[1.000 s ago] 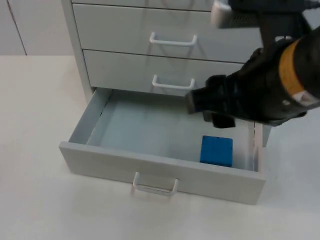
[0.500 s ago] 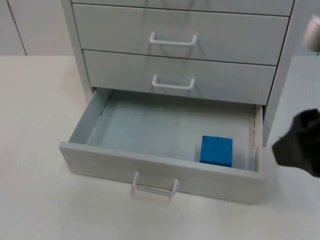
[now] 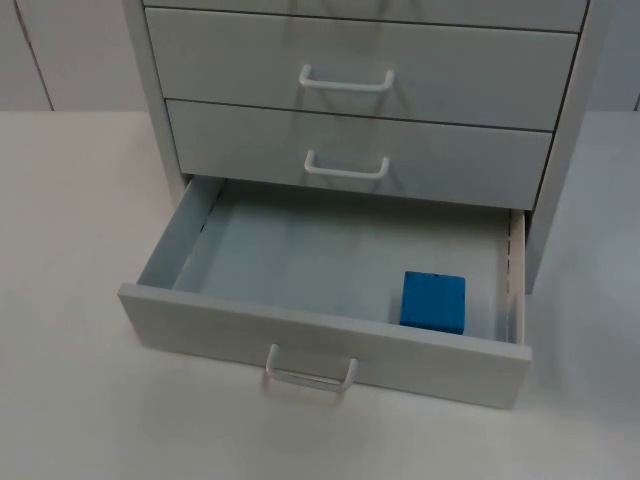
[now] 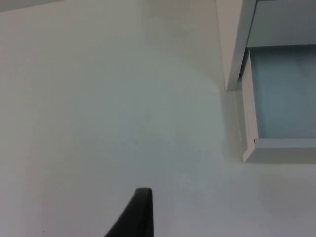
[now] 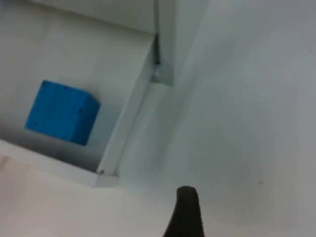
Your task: Open the drawer with the left hand, place the block into the drawer with the right hand, then close the drawer with the left hand.
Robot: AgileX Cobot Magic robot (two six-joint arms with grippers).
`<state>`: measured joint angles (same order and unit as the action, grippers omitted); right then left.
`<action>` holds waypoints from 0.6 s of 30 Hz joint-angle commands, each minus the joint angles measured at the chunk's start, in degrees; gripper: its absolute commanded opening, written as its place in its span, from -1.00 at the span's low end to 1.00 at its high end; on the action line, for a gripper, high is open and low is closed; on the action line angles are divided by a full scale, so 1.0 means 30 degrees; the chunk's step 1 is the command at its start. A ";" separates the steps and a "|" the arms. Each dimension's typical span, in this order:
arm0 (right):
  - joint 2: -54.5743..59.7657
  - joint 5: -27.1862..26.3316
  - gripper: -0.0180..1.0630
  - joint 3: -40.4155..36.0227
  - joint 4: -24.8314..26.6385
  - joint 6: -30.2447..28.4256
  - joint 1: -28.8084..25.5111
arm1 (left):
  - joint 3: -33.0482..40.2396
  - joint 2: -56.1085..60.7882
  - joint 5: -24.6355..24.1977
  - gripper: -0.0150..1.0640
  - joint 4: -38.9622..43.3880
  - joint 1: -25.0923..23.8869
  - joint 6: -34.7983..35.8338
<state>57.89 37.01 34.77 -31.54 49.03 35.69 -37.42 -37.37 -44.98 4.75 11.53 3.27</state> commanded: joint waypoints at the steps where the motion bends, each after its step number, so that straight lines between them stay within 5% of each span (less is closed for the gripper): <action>1: -0.0374 0.0135 0.19 0.0031 0.0976 -0.1741 -0.1678 | 0.0074 0.0120 0.0136 0.97 -0.0226 -0.0084 -0.0015; 6: -0.1043 0.0026 0.19 0.0031 0.4559 -0.5973 -0.5541 | 0.0074 0.0120 0.0136 0.97 -0.0266 -0.0084 -0.0015; 9: -0.1307 0.0336 0.19 0.0031 0.8499 -1.0754 -0.9000 | 0.0074 0.0120 0.0136 0.97 -0.0266 -0.0084 -0.0015; 11: -0.1307 0.0384 0.19 0.0031 0.9082 -1.1481 -0.9521 | 0.0074 0.0120 0.0136 0.97 -0.0266 -0.0084 -0.0015; 14: -0.1307 0.1018 0.19 0.0031 1.2135 -1.5877 -1.2508 | 0.0074 0.0120 0.0136 0.97 -0.0266 -0.0084 -0.0015; 18: -0.1307 0.1118 0.19 0.0031 1.2732 -1.6710 -1.3713 | 0.0074 0.0120 0.0136 0.97 -0.0266 -0.0084 -0.0015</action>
<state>54.46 40.17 34.77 5.09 1.11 -4.23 -37.42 -37.37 -44.98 4.65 11.53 3.27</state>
